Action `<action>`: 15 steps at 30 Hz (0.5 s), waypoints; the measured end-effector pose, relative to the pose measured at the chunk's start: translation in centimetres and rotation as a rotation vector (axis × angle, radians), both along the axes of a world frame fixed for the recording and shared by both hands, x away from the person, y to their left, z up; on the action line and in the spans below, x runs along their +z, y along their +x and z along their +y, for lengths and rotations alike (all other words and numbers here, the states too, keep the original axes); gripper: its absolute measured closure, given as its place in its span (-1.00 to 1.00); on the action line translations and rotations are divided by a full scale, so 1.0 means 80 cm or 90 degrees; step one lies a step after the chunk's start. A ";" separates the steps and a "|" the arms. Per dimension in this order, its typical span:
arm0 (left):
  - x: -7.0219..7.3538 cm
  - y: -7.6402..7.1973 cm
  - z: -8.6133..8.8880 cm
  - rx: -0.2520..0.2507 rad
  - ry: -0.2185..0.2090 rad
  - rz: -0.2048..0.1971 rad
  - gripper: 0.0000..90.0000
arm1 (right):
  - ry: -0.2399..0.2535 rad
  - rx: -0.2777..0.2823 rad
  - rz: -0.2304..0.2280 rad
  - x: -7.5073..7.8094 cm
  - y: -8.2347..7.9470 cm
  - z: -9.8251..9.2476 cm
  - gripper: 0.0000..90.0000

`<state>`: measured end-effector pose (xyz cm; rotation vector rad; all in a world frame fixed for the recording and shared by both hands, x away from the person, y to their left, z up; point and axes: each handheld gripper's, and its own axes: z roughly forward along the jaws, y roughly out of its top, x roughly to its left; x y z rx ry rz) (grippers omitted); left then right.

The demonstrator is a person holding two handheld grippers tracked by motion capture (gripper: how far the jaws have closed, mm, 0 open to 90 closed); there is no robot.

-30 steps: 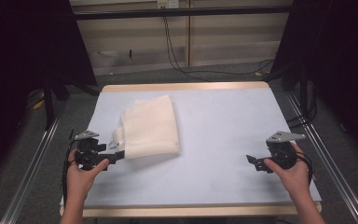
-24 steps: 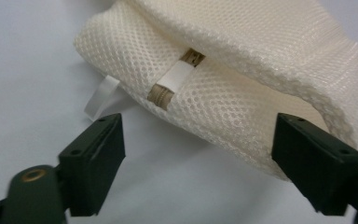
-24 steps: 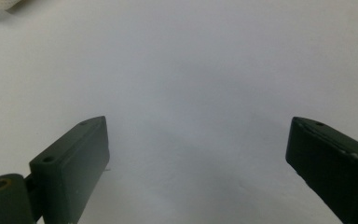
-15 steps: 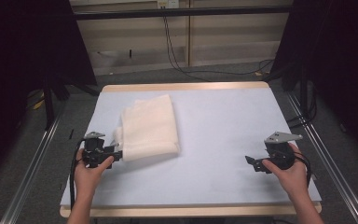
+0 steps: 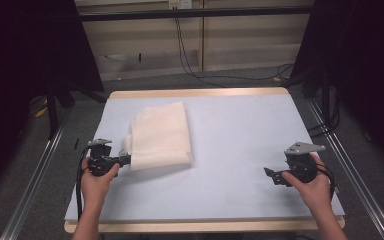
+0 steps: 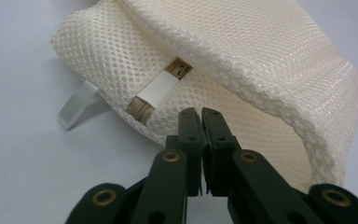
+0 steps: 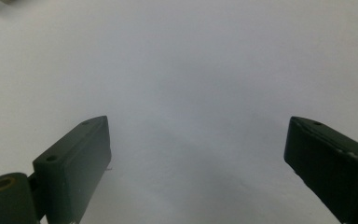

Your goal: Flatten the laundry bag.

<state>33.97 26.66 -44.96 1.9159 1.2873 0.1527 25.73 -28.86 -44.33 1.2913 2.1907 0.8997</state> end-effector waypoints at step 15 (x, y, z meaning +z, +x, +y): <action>0.027 0.006 -0.002 0.000 -0.020 -0.010 1.00 | -0.001 -0.007 0.007 -0.002 -0.007 -0.007 -0.84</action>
